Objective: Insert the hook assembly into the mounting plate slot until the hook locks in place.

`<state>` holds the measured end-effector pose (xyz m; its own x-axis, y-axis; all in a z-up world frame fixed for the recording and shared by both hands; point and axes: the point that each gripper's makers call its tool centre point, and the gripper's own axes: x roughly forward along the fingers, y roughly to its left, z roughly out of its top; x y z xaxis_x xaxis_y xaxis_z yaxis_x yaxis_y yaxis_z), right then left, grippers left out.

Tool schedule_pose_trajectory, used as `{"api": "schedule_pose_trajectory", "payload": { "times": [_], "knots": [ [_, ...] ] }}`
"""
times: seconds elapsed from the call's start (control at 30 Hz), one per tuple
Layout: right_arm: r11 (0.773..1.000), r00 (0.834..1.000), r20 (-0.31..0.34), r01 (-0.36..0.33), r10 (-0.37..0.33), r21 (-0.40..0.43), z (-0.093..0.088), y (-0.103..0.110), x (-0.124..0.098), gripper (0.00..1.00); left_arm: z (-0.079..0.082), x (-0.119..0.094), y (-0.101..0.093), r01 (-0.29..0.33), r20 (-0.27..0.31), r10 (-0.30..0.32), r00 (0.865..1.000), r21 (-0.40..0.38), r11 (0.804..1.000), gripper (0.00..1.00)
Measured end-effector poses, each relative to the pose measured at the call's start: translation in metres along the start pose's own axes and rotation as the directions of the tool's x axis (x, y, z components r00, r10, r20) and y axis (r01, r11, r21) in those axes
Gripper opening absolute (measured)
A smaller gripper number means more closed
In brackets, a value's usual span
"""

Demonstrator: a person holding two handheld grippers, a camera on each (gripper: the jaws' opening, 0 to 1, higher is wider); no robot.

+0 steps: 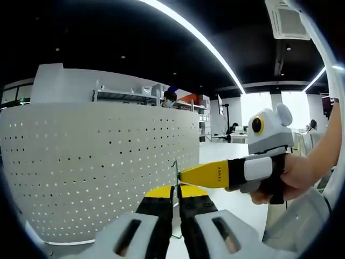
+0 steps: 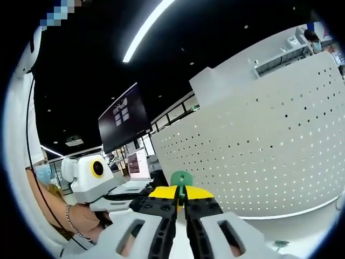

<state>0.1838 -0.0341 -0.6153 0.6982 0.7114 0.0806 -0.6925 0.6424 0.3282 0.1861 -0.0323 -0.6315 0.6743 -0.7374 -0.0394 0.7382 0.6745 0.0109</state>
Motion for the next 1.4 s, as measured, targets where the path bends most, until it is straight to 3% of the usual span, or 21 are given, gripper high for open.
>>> {"api": "schedule_pose_trajectory", "payload": {
  "times": [1.03, 1.1, 1.4],
  "knots": [
    [1.000, 1.000, 0.000, 0.008, -0.008, 0.004, -0.002, 0.002, 0.000, 0.00, -0.002, -0.001, 0.001, -0.012, -0.011, 0.012, 1.000, 0.000, 1.000, 0.04],
    [1.000, 1.000, 0.005, 0.009, -0.009, 0.003, -0.001, 0.002, -0.001, 0.00, -0.005, 0.000, 0.001, -0.015, -0.027, 0.015, 1.000, -0.008, 1.000, 0.10],
    [1.000, 1.000, -0.003, 0.004, -0.004, 0.001, -0.002, 0.003, 0.000, 0.00, -0.023, 0.000, 0.006, -0.051, -0.074, 0.049, 0.996, -0.030, 0.998, 0.52]
  ]
}}
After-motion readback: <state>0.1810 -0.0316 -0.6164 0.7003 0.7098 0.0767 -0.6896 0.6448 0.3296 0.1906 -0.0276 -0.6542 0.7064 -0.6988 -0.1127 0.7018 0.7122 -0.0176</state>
